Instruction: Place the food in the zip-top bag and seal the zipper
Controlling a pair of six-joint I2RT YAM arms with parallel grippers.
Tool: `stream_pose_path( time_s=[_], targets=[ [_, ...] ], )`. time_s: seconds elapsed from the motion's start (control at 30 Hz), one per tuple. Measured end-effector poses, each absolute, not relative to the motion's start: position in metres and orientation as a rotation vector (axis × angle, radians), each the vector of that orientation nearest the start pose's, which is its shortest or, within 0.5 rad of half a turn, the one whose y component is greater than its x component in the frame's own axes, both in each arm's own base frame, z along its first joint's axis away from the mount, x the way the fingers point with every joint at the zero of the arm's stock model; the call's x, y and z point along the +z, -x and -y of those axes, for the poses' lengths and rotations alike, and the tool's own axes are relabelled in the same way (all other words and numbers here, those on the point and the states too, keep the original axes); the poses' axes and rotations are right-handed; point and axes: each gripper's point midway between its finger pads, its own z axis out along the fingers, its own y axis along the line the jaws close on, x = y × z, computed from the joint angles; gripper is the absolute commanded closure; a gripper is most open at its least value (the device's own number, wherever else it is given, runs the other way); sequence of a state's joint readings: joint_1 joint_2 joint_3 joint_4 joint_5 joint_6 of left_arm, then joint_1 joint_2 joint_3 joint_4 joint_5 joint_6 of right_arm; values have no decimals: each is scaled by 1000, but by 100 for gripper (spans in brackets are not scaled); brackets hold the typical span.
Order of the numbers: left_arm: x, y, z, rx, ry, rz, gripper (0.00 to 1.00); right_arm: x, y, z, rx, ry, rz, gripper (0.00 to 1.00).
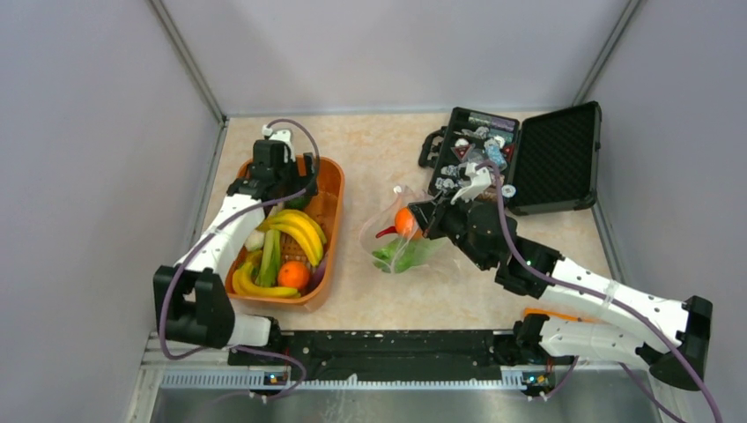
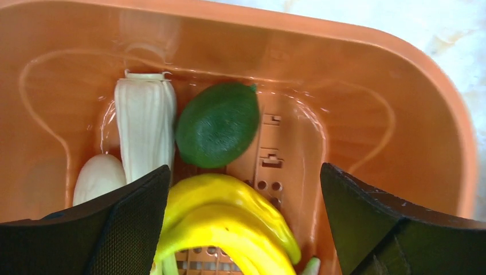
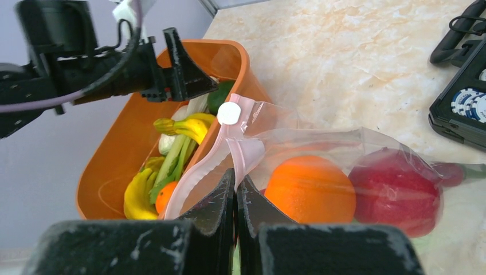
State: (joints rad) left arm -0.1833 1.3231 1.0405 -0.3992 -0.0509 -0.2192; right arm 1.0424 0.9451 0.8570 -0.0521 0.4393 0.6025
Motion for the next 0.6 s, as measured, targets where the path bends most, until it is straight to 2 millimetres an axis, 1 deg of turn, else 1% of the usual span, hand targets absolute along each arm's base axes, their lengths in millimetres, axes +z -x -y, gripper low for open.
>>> stream_pose_path(
  time_s=[0.07, 0.1, 0.13, 0.27, 0.33, 0.47, 0.53, 0.6],
  targets=[
    [156, -378, 61, -147, 75, -2307, 6, 300, -222, -274, 846, 49, -1767, 100],
    [151, -382, 59, -147, 72, -2324, 10, 301, -222, -274, 849, 47, -1764, 100],
    [146, -386, 59, -147, 63, -2343, 11, 302, -221, -273, 851, 44, -1759, 100],
    [121, -404, 65, -161, 9, -2425, 18, 303, -221, -270, 856, 40, -1752, 100],
    [110, -412, 64, -144, -7, -2452, 18, 302, -220, -270, 856, 43, -1755, 100],
    [94, -409, 63, -126, -8, -2506, 16, 302, -219, -267, 853, 43, -1758, 100],
    [92, -407, 60, -108, -1, -2513, 19, 303, -218, -265, 851, 40, -1756, 100],
    [89, -406, 59, -104, 1, -2517, 25, 303, -218, -263, 850, 37, -1754, 100]
  ],
)
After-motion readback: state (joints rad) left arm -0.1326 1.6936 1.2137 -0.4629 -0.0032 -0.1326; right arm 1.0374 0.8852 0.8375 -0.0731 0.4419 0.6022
